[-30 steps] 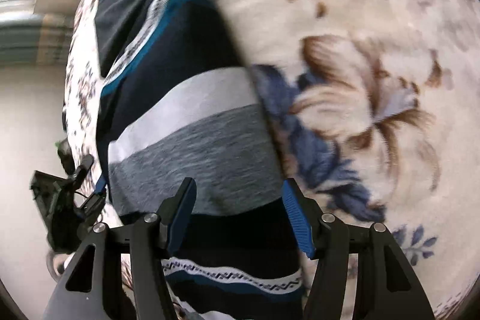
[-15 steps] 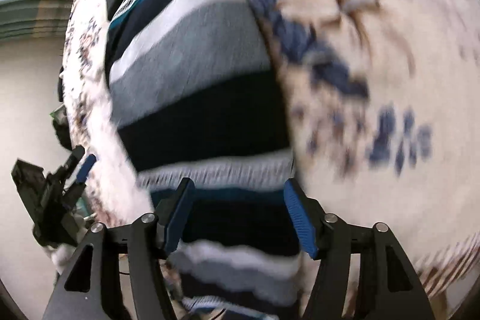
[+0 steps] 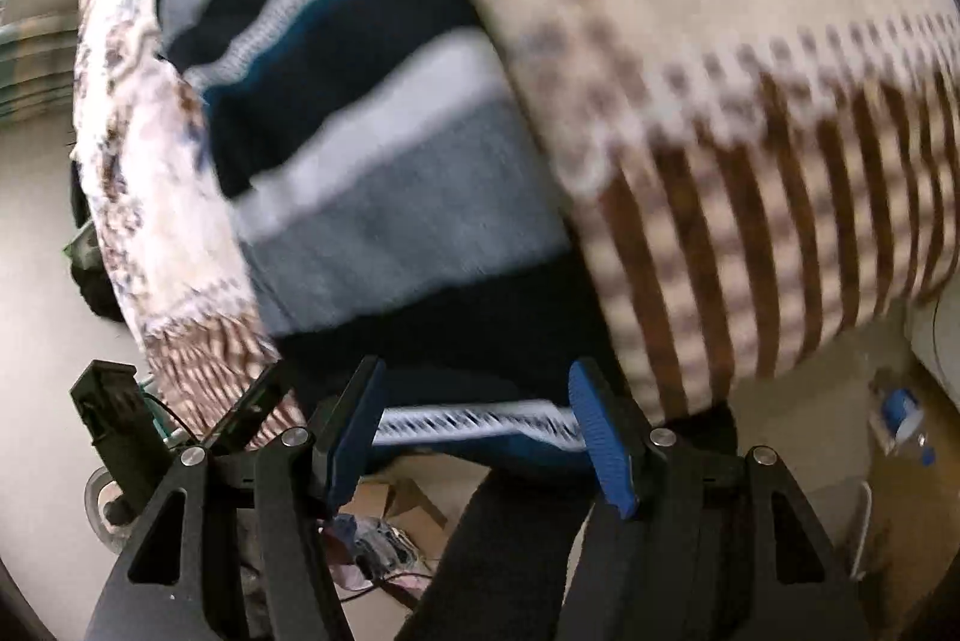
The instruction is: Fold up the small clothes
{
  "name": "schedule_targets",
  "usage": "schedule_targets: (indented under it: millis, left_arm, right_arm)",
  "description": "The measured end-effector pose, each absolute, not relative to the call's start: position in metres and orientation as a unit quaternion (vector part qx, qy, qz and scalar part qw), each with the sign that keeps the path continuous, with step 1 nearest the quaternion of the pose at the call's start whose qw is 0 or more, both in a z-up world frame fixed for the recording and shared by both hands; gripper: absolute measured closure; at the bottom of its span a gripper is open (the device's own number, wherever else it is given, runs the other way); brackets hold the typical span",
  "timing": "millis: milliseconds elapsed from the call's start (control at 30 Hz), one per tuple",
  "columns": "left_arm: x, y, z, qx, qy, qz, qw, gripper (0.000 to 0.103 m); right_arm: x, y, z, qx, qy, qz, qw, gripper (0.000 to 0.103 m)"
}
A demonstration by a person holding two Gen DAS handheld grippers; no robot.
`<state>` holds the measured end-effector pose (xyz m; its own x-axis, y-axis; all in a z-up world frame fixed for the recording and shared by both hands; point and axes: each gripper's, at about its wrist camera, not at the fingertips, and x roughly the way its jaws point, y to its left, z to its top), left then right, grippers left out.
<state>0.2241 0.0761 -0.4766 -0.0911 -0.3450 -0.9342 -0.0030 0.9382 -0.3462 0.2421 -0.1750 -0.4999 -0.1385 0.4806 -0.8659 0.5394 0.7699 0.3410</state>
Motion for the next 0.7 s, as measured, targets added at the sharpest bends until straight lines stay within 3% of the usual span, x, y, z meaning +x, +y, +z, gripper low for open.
schedule_targets:
  millis: [33,100,367,433,700]
  left_arm:
    - [0.223,0.077,-0.476,-0.123,0.721,-0.136,0.668,0.084]
    - [0.219,0.078,-0.473,-0.12,0.71,-0.146,0.678,0.093]
    - [0.213,0.087,-0.446,-0.102,0.68,-0.139,0.712,0.098]
    - [0.212,0.092,-0.451,-0.093,0.688,-0.134,0.707,0.098]
    - [0.208,0.095,-0.469,-0.072,0.701,-0.126,0.699,0.098]
  right_arm:
    - [0.231,-0.171,-0.507,0.337,0.759,-0.032,0.557,0.038]
    - [0.218,-0.171,-0.52,0.334,0.761,-0.036,0.555,0.038]
    - [0.201,-0.148,-0.555,0.318,0.753,-0.041,0.574,0.039]
    - [0.203,-0.146,-0.559,0.314,0.753,-0.035,0.578,0.053]
    - [0.199,-0.153,-0.565,0.325,0.75,-0.029,0.575,0.053]
